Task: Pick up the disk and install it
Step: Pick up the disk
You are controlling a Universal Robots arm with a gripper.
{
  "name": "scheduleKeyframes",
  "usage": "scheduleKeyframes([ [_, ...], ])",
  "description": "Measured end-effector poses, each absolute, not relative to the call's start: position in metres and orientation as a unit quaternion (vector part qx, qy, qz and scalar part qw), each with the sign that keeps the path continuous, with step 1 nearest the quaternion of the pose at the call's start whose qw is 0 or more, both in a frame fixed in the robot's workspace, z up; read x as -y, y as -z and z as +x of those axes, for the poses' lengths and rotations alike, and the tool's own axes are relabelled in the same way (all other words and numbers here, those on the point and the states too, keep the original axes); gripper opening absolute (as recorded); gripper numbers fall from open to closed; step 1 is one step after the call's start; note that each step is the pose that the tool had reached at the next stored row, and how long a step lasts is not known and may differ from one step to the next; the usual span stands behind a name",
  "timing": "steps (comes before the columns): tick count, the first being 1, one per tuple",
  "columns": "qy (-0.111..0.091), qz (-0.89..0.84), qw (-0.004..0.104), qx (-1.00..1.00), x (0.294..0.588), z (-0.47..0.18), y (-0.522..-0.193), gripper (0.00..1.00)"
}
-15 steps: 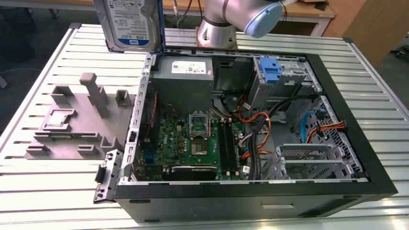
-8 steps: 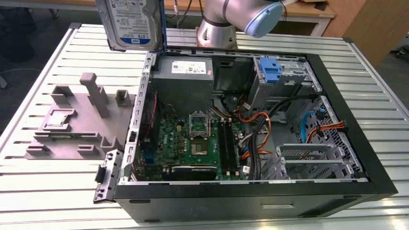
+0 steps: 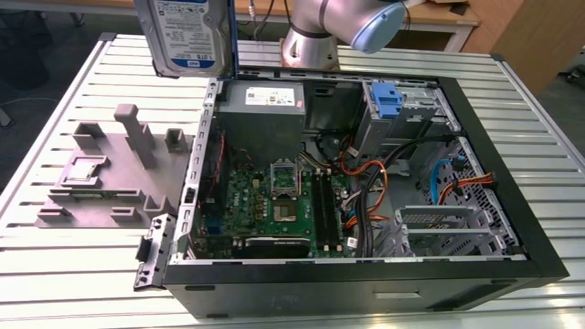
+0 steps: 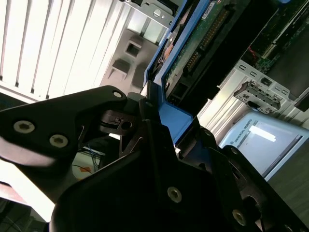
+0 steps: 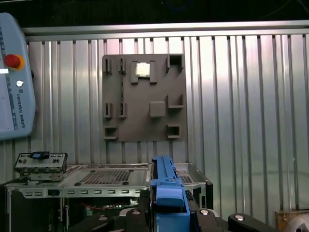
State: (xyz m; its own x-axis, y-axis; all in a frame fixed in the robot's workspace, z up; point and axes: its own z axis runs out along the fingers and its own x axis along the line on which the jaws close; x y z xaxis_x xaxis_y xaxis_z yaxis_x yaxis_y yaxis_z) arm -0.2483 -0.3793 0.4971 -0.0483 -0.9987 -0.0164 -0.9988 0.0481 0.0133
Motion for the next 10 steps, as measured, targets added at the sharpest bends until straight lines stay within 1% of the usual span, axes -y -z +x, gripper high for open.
scheduleKeyframes([
  [10, -0.010, -0.690, 0.001, -0.724, 0.3851, -0.2391, -0.4971, 0.37],
])
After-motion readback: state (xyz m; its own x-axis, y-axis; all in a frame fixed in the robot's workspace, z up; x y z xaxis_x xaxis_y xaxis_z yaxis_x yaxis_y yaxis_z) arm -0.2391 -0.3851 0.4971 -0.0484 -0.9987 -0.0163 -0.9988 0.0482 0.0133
